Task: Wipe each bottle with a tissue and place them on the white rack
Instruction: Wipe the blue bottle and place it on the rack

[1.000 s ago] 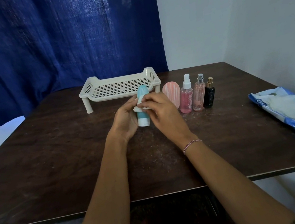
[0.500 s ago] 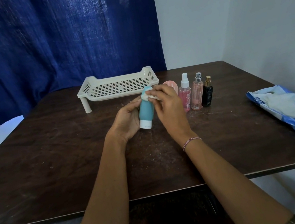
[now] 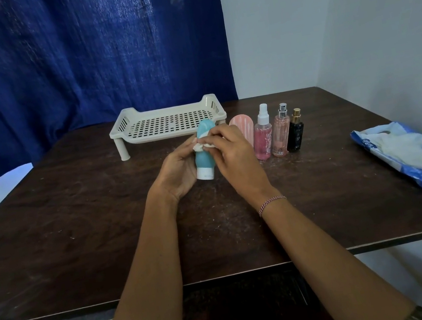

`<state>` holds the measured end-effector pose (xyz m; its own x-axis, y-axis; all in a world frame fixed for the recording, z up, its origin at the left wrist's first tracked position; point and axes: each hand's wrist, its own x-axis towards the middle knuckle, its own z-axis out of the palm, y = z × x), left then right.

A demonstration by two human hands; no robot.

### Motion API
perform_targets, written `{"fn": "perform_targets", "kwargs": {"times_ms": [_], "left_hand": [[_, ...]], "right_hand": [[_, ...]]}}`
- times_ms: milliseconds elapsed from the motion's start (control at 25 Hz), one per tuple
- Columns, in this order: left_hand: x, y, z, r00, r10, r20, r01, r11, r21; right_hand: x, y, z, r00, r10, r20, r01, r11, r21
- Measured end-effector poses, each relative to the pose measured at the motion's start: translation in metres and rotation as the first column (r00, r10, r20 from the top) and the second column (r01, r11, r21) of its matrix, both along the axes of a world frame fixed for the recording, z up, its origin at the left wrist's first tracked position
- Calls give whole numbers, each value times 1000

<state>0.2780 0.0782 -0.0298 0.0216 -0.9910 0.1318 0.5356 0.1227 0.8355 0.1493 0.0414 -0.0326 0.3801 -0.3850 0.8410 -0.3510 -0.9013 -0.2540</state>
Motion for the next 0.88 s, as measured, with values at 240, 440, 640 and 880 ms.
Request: {"fn": "perform_targets", "kwargs": {"times_ms": [240, 440, 640, 880], "left_hand": [[-3, 2, 0, 992, -94, 88, 91, 995, 35], [0, 3, -2, 989, -112, 95, 109, 993, 34], [0, 6, -1, 998, -56, 34, 55, 998, 16], [0, 9, 0, 996, -81, 47, 78, 996, 46]], "right_hand": [[-7, -7, 4, 987, -38, 157, 21, 994, 108], [-7, -7, 2, 991, -62, 115, 53, 995, 83], [2, -2, -1, 996, -32, -83, 18, 987, -158], [-1, -4, 1, 995, -87, -40, 81, 986, -143]]}}
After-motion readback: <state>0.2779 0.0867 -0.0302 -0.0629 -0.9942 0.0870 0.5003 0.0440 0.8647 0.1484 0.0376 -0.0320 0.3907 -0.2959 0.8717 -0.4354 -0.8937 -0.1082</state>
